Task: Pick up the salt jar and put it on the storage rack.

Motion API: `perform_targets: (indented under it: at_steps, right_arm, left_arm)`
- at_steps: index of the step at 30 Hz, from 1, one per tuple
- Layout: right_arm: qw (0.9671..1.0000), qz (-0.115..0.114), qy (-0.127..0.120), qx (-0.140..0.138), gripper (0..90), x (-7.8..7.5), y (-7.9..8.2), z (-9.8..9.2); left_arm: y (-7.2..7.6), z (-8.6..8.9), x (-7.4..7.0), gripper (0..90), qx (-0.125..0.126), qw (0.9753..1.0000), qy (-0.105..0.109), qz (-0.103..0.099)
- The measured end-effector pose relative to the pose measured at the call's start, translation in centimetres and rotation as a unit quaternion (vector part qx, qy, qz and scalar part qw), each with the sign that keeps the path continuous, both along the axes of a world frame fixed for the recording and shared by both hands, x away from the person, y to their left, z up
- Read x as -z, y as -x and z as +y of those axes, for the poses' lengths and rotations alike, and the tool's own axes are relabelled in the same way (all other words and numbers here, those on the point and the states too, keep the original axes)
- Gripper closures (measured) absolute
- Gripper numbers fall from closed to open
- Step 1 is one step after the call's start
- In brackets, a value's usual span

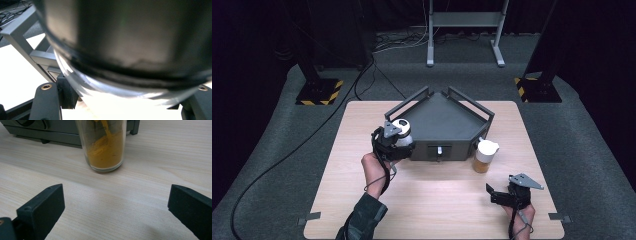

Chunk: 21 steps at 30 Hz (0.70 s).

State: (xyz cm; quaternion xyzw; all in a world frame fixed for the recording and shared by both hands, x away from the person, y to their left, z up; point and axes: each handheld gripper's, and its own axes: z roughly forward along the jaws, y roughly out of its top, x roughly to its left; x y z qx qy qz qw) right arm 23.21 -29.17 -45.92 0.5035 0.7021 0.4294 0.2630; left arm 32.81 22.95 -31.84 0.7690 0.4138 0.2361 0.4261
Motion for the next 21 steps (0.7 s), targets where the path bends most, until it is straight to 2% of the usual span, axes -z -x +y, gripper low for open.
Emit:
perform_targets:
  at_steps: [21]
  right_arm:
    - [1.0000,0.001,0.000,0.000,0.0,0.0,0.0,0.0]
  left_arm:
    - [-3.0,-1.1,-1.2,31.9,-0.004,0.9999,-0.010,0.006]
